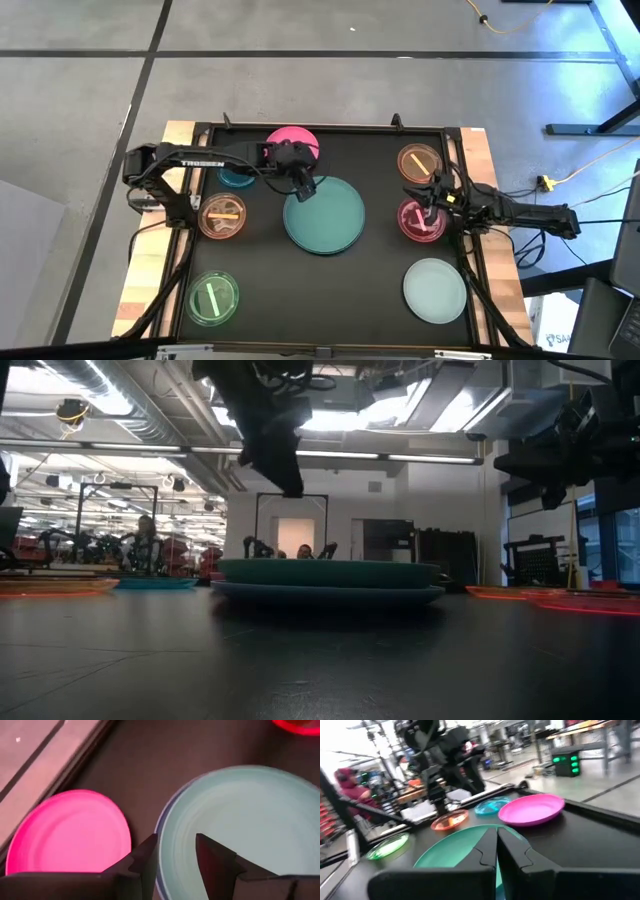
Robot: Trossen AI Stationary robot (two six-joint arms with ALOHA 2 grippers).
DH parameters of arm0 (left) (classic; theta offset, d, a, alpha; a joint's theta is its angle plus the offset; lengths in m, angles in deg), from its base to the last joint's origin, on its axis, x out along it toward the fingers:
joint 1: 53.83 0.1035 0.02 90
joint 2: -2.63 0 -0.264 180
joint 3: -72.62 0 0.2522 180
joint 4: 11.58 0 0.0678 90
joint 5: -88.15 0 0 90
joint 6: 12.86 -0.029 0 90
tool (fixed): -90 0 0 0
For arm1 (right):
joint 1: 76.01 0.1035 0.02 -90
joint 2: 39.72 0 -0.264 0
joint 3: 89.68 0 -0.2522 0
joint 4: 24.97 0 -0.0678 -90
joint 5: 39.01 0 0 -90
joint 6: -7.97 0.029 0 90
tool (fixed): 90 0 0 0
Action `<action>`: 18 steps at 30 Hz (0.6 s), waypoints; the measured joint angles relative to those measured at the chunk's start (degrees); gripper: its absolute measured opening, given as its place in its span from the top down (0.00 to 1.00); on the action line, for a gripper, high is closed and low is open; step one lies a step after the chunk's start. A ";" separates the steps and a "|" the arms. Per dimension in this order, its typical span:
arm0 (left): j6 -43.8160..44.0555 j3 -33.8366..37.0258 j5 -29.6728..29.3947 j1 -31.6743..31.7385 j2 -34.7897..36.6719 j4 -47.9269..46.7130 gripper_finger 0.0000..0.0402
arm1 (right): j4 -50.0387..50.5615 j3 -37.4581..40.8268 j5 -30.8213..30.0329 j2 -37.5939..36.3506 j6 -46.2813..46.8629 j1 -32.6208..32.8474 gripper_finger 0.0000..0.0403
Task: Stack plastic plates
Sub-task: Stack the large pink plate on top of the stacked plates
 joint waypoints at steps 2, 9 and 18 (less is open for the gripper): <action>0.00 0.01 0.03 0.26 -0.39 -0.42 0.69 | -1.86 0.76 1.78 0.22 -1.39 -0.01 0.98; 0.23 1.24 0.11 3.83 -1.87 -0.91 0.62 | -5.78 0.86 -2.31 1.30 -1.51 -0.01 0.98; -3.32 7.03 4.14 8.86 -1.90 -0.17 0.53 | -12.14 0.86 -5.29 6.42 -2.88 -0.01 0.76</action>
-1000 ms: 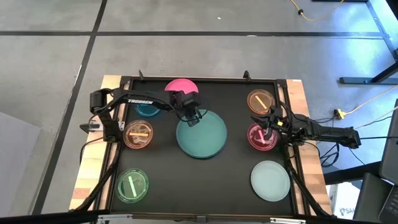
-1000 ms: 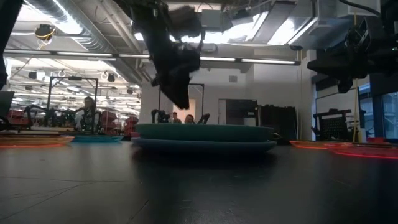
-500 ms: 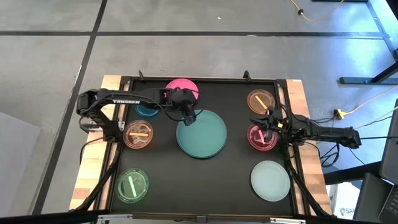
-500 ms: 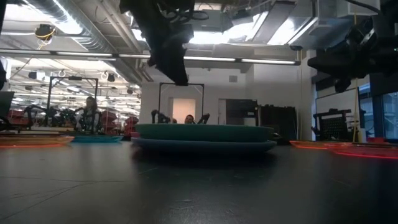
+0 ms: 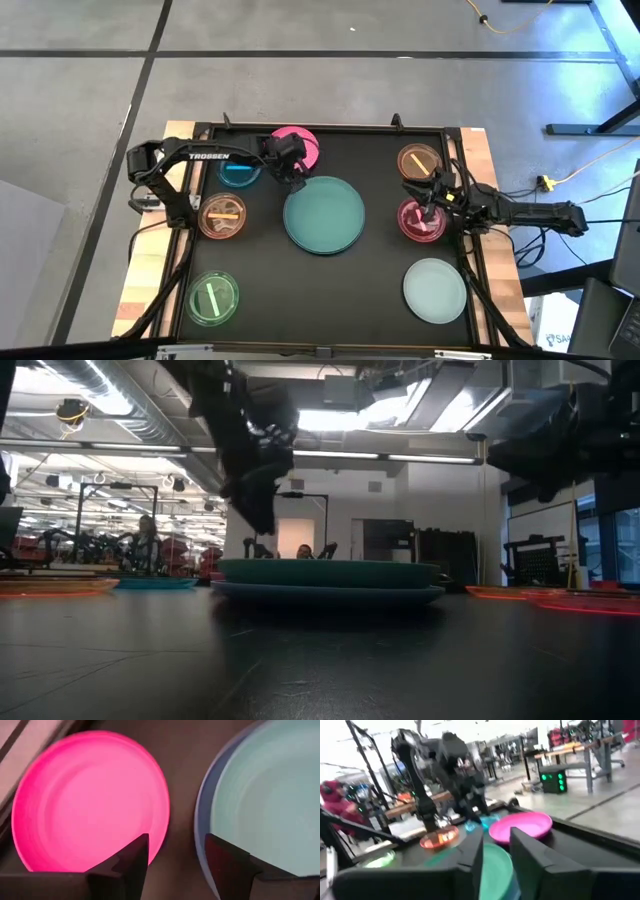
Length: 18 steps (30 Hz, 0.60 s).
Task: Stack plastic plates
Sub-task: Stack the large pink plate on top of the stacked plates
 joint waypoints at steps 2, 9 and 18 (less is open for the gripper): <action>-1.57 1.58 0.37 0.66 0.00 -0.28 0.53 | -2.49 0.00 1.30 1.28 0.06 0.00 0.71; -12.49 6.69 3.36 1.84 -0.02 -0.01 0.53 | -4.82 0.00 7.34 3.98 1.09 0.00 0.64; -24.40 13.19 -2.13 1.84 -0.04 6.52 0.53 | -4.86 0.00 12.86 4.54 3.60 0.04 0.66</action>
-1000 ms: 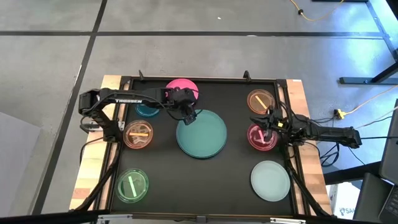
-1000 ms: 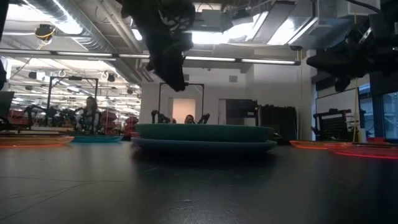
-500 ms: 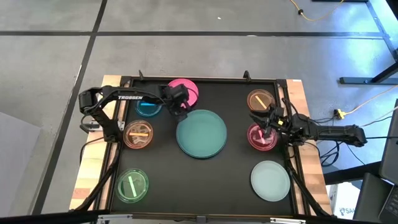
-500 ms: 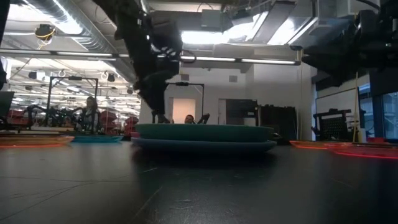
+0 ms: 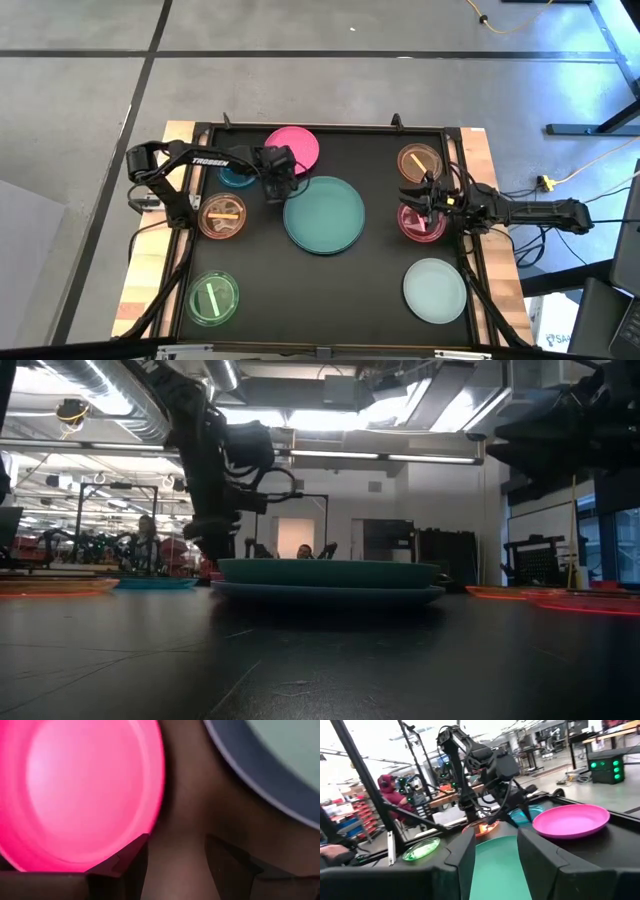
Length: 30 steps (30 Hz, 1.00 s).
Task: Stack plastic plates
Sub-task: Stack the large pink plate on top of the stacked plates
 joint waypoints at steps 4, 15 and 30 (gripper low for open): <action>-0.19 0.84 -0.88 0.00 0.00 3.42 0.53 | -0.04 0.00 0.01 -0.02 0.52 0.00 0.66; -2.62 0.93 1.57 2.84 -1.77 9.22 0.53 | -0.44 0.00 -1.57 -0.02 -0.13 0.00 0.66; -2.35 0.84 2.05 3.63 -5.33 9.29 0.58 | -1.72 0.00 -1.09 -0.04 0.83 0.00 0.66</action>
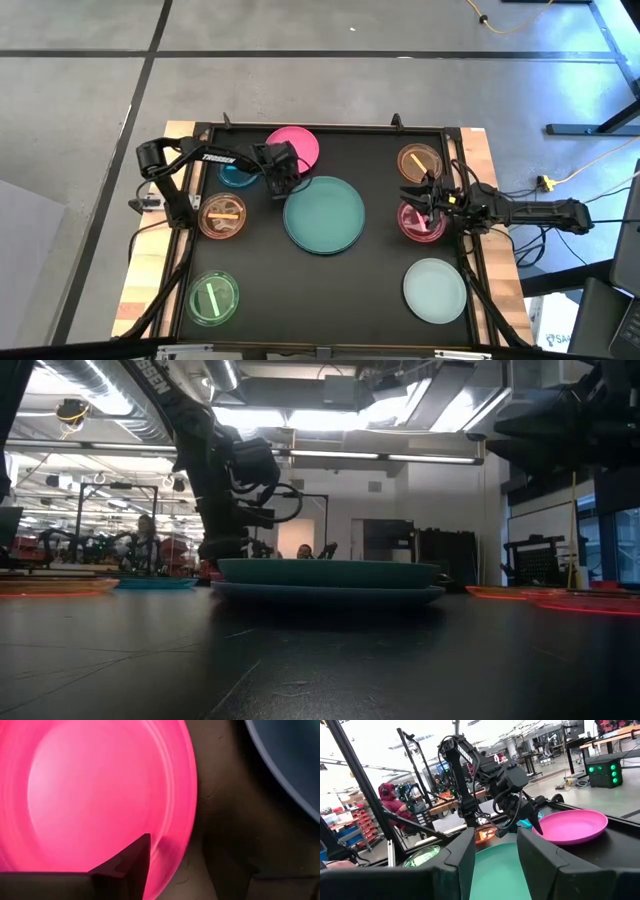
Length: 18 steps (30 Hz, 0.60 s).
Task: Stack plastic plates
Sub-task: Stack the large pink plate on top of the stacked plates
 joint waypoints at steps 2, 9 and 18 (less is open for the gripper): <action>0.16 0.00 0.24 0.02 0.00 0.31 0.62 | -0.63 0.00 0.00 -0.02 0.00 0.00 0.66; -0.25 0.02 -0.02 0.05 -0.02 0.67 0.77 | -1.08 0.00 0.00 -0.02 -0.14 -0.03 0.66; 1.02 -0.03 -3.38 -0.88 0.00 0.99 0.91 | -1.49 0.00 0.09 -0.02 -1.40 -0.02 0.66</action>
